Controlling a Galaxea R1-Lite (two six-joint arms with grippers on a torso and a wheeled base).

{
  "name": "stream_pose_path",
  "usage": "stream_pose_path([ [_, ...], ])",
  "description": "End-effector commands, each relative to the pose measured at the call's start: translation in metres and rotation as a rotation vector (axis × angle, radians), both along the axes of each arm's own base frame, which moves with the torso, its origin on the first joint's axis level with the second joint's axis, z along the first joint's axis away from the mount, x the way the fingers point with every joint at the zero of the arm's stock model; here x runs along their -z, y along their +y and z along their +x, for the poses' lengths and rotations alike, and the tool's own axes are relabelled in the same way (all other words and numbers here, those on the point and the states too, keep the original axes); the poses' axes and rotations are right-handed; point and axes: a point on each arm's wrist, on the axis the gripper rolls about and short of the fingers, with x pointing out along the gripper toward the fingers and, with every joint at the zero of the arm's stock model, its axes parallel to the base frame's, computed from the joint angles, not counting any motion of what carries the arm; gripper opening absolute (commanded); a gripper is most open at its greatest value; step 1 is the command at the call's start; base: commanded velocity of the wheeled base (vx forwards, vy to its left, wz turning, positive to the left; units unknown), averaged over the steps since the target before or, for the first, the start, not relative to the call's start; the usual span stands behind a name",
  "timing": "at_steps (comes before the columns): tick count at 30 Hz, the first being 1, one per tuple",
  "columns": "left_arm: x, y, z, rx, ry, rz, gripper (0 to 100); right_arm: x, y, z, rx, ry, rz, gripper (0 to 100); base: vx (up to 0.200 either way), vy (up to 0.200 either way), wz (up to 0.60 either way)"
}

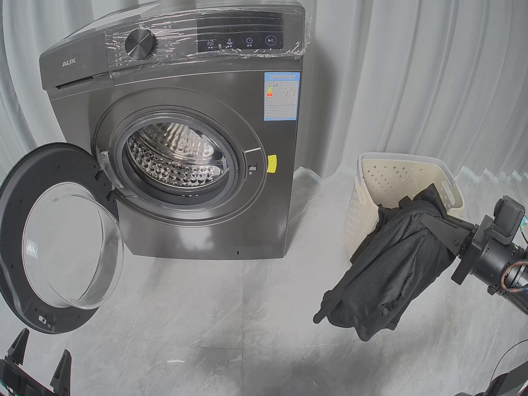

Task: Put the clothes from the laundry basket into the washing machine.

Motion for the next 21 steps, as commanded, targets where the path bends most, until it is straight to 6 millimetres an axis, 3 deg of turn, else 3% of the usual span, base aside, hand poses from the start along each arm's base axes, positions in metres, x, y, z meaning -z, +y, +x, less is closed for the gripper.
stream_pose_path([
  [1,0.005,0.000,0.000,0.000,-0.002,0.000,100,0.001,0.001,0.001,-0.005,0.008,0.002,0,0.000,0.200,0.00],
  [15,0.005,0.000,0.000,-0.003,-0.003,0.003,100,0.007,0.009,0.005,-0.029,0.048,0.004,0,0.000,0.200,0.00],
  [21,0.005,0.000,0.000,-0.005,-0.002,0.007,100,0.007,0.015,0.008,-0.046,0.059,0.010,0,0.000,0.000,0.00],
])
